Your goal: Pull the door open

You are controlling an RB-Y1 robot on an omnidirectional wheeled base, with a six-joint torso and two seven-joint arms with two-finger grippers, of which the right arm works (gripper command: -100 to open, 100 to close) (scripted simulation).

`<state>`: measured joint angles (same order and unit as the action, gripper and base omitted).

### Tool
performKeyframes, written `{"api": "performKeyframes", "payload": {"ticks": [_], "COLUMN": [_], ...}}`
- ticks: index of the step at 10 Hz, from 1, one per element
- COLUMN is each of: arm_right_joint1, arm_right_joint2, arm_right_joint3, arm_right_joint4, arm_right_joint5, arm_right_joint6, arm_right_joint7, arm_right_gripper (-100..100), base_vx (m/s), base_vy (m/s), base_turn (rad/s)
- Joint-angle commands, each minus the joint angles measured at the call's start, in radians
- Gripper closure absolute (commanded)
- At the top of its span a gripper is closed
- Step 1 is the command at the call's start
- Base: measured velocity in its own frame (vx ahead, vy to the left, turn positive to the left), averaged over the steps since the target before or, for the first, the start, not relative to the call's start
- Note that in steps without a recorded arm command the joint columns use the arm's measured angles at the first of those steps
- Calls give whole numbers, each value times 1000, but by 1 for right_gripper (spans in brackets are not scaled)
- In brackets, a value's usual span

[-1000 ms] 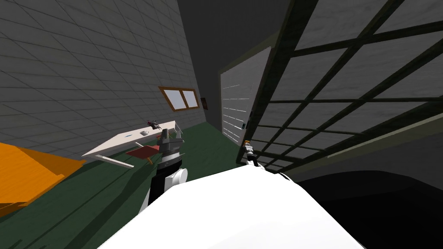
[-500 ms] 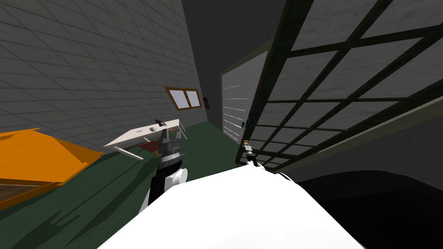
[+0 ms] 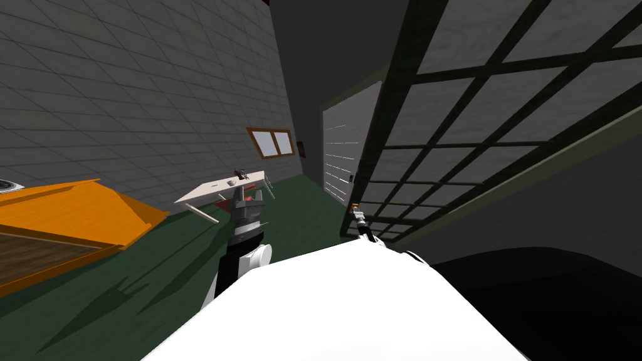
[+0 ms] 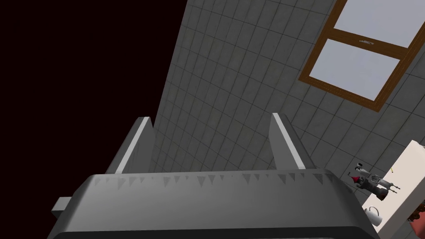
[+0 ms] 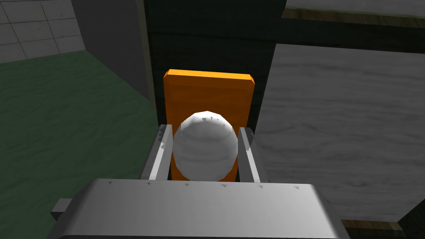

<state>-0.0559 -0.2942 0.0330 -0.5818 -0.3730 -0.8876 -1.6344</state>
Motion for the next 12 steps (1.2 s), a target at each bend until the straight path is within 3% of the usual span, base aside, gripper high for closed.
{"api": "performKeyframes", "payload": {"ticks": [1,4,12], "arm_right_joint1": [-4,-2,40], "arm_right_joint2": [-7,-13,-68], "arm_right_joint3": [18,30,126], "arm_right_joint4": [10,2,-19], "arm_right_joint5": [11,19,82], "arm_right_joint6": [-10,-7,-58], "arm_right_joint7": [-21,-30,-132], "arm_right_gripper": [100,100,100], "base_vx": [-194,-180,-192], "base_vy": [-35,-10,-33], "base_turn": [51,45,64]}}
